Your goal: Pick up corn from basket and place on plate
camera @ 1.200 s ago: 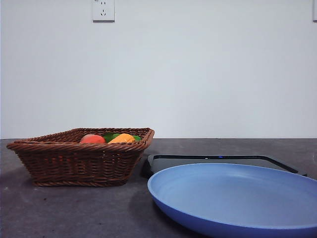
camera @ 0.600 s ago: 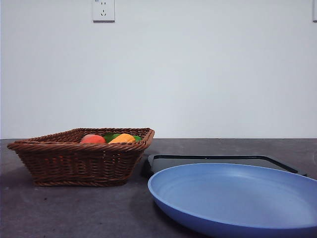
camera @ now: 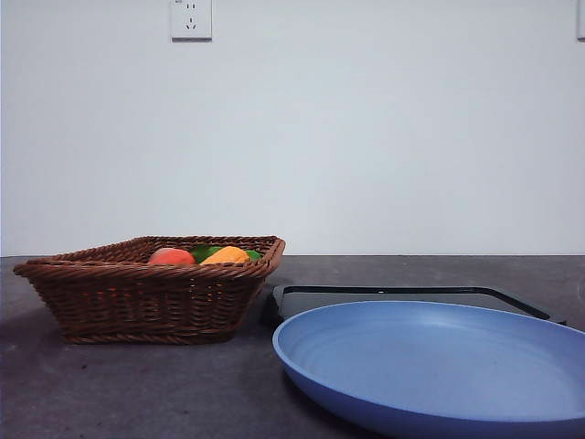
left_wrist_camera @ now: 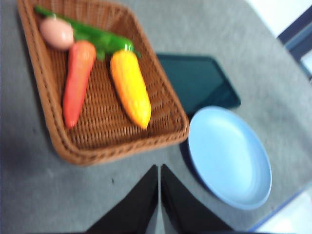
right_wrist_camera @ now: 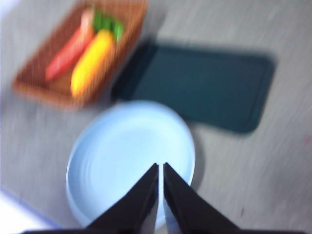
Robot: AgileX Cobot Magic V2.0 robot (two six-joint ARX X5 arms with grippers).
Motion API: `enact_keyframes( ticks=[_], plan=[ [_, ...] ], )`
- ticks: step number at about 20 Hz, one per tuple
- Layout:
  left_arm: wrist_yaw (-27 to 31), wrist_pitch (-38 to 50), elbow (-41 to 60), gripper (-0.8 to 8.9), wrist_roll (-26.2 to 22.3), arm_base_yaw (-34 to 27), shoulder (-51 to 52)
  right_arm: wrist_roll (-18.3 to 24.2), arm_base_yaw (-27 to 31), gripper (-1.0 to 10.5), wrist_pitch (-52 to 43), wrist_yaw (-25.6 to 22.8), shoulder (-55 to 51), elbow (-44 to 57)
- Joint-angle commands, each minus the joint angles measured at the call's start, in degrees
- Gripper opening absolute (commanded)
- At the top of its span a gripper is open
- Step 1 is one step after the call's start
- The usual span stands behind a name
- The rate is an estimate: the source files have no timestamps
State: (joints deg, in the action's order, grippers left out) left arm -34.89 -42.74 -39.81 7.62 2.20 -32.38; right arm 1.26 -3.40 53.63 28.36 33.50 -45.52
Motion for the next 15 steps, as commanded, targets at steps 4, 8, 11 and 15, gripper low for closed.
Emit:
enact_keyframes(
  ticks=[4,8,11,15],
  plan=[
    [-0.55,-0.7,-1.05,0.07,-2.64,0.96,-0.87,2.45,-2.8,0.0,0.96,0.09,2.78,-0.98],
    [-0.55,0.04,-1.05,0.81,-2.6,0.94,-0.87,2.43,-2.86,0.1,0.37,0.13,3.15,-0.98],
    [-0.52,1.92,-1.05,3.56,-2.05,0.94,-0.92,1.97,-2.86,2.1,0.04,0.07,3.21,-0.98],
    [-0.52,2.01,-1.05,4.05,-1.95,0.94,-0.92,0.66,-2.86,2.9,-0.72,0.11,6.27,-0.98]
  ],
)
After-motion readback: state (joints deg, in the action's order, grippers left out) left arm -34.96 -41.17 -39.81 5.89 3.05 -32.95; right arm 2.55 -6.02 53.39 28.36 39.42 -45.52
